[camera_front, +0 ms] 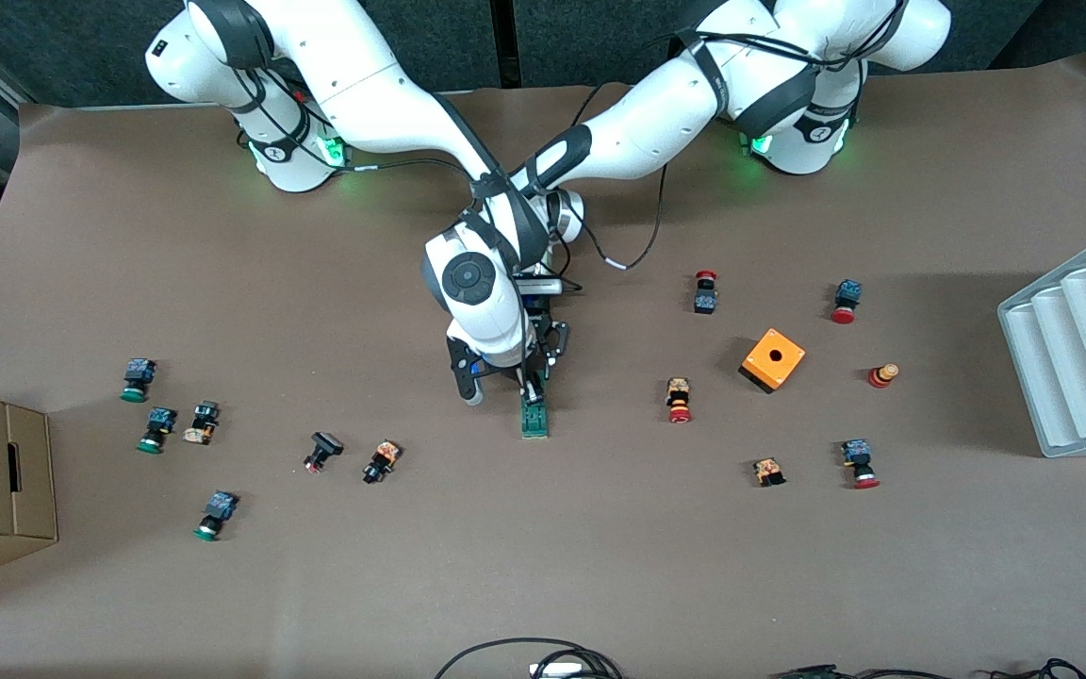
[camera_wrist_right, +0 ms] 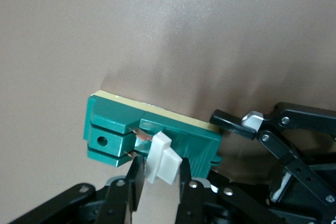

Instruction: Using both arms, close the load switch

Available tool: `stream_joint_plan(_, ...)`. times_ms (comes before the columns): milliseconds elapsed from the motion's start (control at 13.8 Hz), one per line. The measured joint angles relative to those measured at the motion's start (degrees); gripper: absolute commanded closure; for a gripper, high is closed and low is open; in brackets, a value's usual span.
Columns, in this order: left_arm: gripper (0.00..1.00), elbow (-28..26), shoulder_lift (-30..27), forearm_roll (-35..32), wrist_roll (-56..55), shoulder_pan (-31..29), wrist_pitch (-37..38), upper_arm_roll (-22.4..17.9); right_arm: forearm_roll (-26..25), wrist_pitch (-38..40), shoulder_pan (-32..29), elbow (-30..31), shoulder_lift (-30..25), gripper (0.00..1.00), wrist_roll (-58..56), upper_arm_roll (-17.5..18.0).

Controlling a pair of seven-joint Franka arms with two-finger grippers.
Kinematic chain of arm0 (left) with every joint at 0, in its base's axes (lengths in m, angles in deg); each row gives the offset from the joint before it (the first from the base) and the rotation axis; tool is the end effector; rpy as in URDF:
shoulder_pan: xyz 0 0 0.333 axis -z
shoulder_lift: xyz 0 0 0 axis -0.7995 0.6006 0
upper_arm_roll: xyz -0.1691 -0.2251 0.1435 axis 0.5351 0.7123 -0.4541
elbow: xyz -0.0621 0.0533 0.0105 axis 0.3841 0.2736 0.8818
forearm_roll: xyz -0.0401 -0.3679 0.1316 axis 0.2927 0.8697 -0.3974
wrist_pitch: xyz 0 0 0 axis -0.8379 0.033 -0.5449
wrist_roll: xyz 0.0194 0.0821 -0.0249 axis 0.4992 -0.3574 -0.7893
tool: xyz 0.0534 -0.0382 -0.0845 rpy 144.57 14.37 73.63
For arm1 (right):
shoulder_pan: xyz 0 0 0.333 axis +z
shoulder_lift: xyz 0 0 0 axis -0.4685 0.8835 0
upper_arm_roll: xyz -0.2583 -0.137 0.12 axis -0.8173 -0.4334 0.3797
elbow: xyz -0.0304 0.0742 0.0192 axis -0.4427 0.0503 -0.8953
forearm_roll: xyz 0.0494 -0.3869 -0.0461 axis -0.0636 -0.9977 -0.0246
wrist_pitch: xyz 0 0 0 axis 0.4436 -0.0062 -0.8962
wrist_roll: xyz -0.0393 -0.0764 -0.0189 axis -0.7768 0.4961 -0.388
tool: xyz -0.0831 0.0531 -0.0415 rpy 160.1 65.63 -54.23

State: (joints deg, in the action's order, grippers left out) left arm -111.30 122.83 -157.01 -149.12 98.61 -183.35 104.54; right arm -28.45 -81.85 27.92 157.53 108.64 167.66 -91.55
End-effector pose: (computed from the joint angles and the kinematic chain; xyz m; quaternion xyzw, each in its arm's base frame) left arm 0.3326 -0.5612 0.0459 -0.7889 0.0007 -0.6146 0.0003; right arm 0.5244 0.4611 0.2183 -0.7923 0.6000 0.0090 0.1106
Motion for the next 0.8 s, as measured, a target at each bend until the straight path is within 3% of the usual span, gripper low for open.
stream_joint_plan(653, 0.40, 0.02, 0.01, 0.00, 0.00, 0.01, 0.00, 0.00, 0.53, 2.47, -1.85, -1.80, -0.77, 0.72, -0.14, 0.31)
stream_joint_plan(798, 0.48, 0.02, 0.01, -0.01, 0.00, 0.02, 0.00, 0.00, 0.53, 2.30, -2.85, -2.19, -0.56, 0.72, -0.55, 0.11)
